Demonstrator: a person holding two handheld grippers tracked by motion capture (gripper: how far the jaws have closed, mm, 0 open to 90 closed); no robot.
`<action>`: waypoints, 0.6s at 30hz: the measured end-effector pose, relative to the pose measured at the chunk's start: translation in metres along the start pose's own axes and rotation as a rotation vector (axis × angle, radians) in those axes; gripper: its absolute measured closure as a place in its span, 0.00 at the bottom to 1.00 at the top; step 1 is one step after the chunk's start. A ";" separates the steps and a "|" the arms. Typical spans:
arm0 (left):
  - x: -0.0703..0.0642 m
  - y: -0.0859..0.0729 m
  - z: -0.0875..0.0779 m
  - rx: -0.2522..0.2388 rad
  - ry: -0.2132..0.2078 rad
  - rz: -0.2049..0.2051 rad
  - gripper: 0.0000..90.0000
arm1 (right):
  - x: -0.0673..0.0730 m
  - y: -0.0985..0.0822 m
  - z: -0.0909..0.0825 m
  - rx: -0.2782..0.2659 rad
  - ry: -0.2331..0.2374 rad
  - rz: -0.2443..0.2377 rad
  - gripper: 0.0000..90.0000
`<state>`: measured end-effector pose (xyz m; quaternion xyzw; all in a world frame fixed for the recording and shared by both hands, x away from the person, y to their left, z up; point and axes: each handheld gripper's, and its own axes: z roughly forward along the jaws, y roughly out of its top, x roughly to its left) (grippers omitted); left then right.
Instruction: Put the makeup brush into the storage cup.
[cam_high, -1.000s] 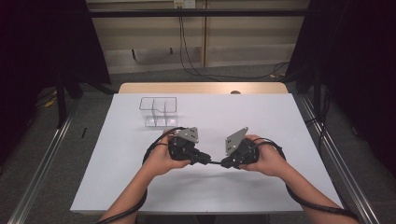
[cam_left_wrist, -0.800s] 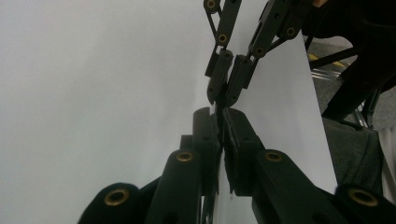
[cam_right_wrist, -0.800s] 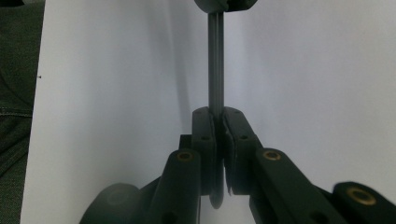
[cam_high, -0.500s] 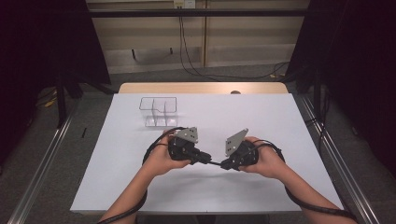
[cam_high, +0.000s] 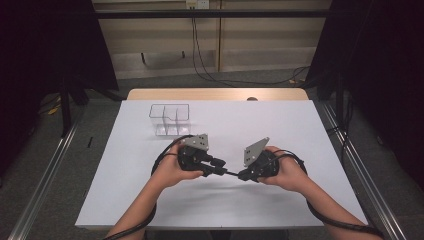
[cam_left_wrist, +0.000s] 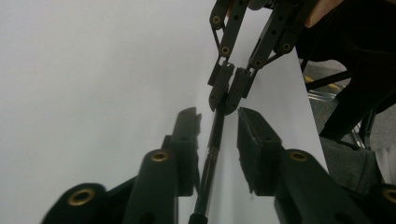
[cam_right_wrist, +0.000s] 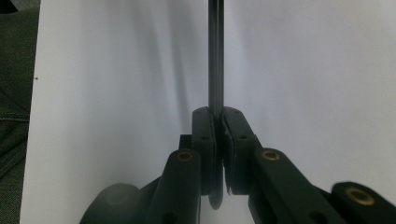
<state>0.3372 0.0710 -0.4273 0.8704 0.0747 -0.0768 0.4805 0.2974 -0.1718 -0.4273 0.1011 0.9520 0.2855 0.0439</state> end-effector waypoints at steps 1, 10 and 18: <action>0.000 0.000 0.000 -0.006 0.005 0.003 0.70 | 0.000 -0.001 0.000 -0.001 0.001 0.001 0.94; 0.002 -0.001 -0.003 -0.079 0.022 -0.015 0.52 | 0.000 -0.005 -0.001 -0.004 0.006 0.008 0.94; 0.004 -0.002 -0.007 -0.170 0.037 -0.041 0.31 | 0.000 -0.007 -0.002 -0.022 0.003 0.023 0.94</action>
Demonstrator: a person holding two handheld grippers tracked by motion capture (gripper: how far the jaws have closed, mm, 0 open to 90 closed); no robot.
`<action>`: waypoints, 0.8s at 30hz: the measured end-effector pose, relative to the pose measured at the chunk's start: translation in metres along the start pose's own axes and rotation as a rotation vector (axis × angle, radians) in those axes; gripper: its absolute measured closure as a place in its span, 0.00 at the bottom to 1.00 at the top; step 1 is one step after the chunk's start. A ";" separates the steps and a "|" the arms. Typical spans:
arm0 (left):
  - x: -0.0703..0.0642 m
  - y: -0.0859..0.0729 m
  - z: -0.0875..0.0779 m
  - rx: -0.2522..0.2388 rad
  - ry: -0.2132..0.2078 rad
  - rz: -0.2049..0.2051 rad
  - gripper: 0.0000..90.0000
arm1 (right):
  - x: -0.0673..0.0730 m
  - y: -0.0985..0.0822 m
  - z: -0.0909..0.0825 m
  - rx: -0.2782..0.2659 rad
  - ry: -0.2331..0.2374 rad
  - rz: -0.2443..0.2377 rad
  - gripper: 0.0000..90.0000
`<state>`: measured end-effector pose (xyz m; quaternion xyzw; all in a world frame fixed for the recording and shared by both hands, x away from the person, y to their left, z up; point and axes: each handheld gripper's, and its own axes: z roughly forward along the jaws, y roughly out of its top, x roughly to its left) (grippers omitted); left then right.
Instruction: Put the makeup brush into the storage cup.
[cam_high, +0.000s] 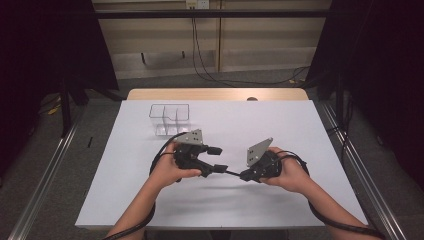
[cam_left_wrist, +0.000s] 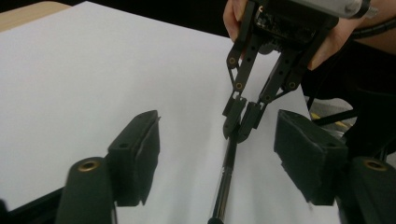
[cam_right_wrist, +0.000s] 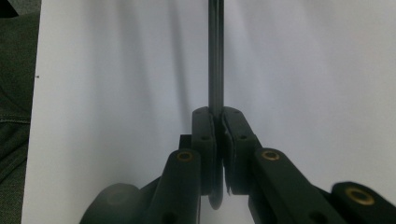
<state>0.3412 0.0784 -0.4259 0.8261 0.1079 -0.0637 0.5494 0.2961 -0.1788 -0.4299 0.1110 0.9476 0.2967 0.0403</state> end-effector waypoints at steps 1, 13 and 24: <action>0.000 0.000 0.000 -0.006 -0.002 -0.005 0.29 | 0.000 0.000 0.000 -0.002 -0.004 0.003 0.94; 0.004 0.000 -0.006 -0.127 0.038 -0.016 0.12 | 0.000 -0.003 -0.001 -0.049 -0.016 0.018 0.94; 0.006 -0.001 -0.011 -0.212 0.059 -0.025 0.09 | 0.000 -0.005 -0.001 -0.075 -0.015 0.033 0.94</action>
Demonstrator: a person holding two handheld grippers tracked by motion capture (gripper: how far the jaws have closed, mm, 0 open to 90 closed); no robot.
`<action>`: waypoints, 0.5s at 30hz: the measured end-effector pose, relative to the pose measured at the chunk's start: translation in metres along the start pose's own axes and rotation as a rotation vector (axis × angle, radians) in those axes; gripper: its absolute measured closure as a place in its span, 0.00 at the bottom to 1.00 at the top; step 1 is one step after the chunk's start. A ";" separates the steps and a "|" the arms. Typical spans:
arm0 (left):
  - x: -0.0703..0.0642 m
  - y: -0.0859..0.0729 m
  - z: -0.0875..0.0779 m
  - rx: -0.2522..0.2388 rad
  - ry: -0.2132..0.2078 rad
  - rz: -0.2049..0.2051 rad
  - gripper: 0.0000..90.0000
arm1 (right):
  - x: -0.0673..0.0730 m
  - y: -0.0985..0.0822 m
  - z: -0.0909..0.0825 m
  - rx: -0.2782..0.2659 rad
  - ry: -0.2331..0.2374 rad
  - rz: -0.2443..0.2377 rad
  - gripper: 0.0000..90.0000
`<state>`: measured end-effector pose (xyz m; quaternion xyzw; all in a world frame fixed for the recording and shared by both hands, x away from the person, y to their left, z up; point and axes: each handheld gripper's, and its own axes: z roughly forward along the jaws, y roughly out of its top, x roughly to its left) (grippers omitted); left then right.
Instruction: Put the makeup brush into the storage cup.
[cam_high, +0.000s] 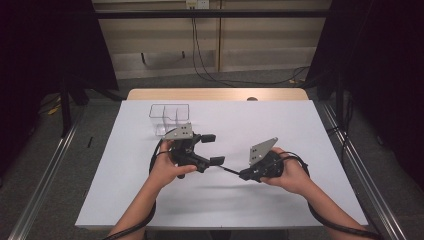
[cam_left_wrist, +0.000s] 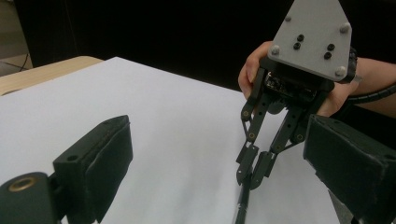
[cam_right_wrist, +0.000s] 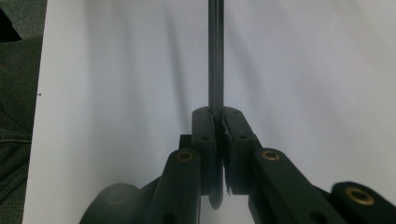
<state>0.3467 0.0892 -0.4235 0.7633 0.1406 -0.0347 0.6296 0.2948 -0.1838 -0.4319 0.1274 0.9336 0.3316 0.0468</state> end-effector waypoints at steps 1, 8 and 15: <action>0.000 0.000 0.000 -0.005 0.001 -0.001 0.09 | 0.000 0.000 0.000 -0.003 -0.001 0.003 0.94; 0.001 0.000 -0.001 -0.020 0.005 0.000 0.07 | 0.000 -0.002 -0.002 -0.024 -0.006 0.014 0.94; 0.001 0.000 0.000 -0.020 0.002 0.002 0.07 | 0.000 -0.005 -0.003 -0.056 -0.012 0.031 0.94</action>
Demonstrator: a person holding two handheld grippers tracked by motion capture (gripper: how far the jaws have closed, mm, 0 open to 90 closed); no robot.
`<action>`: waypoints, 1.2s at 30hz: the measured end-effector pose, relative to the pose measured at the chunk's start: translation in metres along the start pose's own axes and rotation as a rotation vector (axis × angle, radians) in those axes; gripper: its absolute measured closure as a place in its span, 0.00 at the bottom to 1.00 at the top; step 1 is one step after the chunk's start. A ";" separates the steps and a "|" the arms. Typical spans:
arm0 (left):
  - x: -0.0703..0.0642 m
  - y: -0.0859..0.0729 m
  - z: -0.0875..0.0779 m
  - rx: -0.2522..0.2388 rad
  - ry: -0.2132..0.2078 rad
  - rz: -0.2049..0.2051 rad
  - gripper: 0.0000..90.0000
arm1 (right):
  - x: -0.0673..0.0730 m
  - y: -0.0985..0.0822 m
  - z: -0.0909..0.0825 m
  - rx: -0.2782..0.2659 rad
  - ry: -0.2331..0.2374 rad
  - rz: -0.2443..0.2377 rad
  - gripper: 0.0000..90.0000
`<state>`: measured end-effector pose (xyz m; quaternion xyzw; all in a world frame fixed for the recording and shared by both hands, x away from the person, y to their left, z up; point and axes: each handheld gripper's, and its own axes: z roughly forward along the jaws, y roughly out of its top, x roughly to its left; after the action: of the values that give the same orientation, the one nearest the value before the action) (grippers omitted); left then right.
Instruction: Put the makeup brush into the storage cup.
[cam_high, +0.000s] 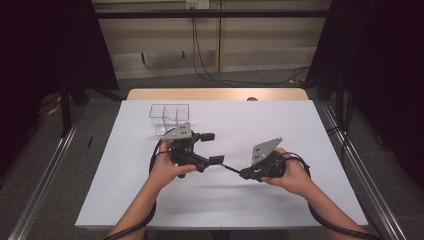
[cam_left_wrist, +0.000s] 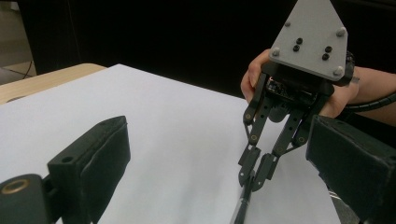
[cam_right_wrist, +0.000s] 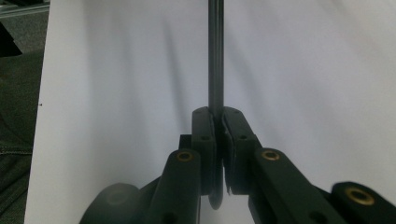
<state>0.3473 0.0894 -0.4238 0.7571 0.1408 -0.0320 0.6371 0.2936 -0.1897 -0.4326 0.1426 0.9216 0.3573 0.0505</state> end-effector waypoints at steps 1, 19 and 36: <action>0.000 0.000 0.000 0.000 0.000 0.001 0.07 | 0.000 0.000 0.000 -0.008 -0.001 0.005 0.94; 0.000 0.000 0.002 -0.015 -0.006 -0.004 0.06 | -0.001 -0.005 -0.004 -0.183 -0.059 0.084 0.94; -0.001 0.001 0.003 -0.032 -0.015 -0.009 0.05 | -0.001 -0.001 -0.006 -0.331 -0.083 0.125 0.94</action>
<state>0.3470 0.0865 -0.4231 0.7460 0.1398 -0.0382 0.6500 0.2935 -0.1946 -0.4293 0.2041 0.8366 0.5005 0.0891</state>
